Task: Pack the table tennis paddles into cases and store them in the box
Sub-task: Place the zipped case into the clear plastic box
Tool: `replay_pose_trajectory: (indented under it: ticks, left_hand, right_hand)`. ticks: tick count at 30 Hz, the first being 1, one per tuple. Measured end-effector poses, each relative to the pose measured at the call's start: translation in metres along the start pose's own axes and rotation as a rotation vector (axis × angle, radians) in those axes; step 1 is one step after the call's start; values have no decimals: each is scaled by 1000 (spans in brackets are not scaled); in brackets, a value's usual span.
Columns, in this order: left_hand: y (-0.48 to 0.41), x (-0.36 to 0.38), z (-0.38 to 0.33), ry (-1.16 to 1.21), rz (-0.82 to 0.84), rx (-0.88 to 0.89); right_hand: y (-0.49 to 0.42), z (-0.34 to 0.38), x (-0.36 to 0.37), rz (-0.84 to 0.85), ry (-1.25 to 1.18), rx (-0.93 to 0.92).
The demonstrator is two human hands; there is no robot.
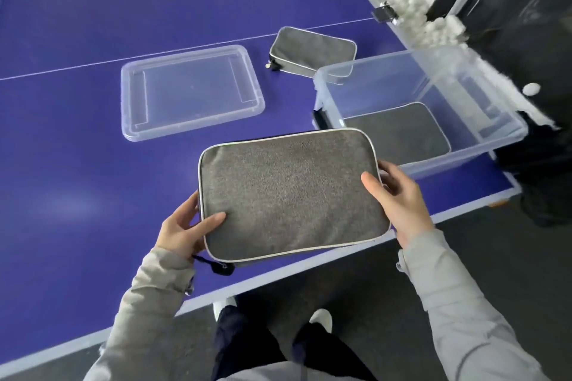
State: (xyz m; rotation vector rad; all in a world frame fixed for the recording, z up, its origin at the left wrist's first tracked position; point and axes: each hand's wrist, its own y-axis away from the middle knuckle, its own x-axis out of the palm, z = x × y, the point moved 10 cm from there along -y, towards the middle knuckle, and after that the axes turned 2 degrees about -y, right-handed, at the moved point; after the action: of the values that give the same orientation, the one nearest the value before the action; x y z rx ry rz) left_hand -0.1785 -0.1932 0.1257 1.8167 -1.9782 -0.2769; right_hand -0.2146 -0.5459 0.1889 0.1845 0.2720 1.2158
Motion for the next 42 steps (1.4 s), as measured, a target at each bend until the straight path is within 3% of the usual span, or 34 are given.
replay_pose_trajectory:
  ticks: [8, 22, 29, 33, 36, 42]
  left_hand:
    - [18, 116, 11, 26, -103, 50]
    - [-81, 260, -55, -109, 22, 138]
    - [-142, 315, -45, -41, -80, 5]
    - [-158, 334, -8, -106, -72, -70]
    - [-174, 331, 22, -179, -131, -126]
    - [-188, 311, 68, -292, -276, -287]
  right_hand:
    - [-16, 10, -127, -16, -61, -40]
    - [-146, 56, -225, -77, -64, -51]
    - [-236, 46, -247, 9, 49, 30]
    - [-267, 11, -248, 73, 250, 120]
    - [-280, -15, -243, 124, 427, 166]
    - [-282, -53, -225, 213, 476, 209]
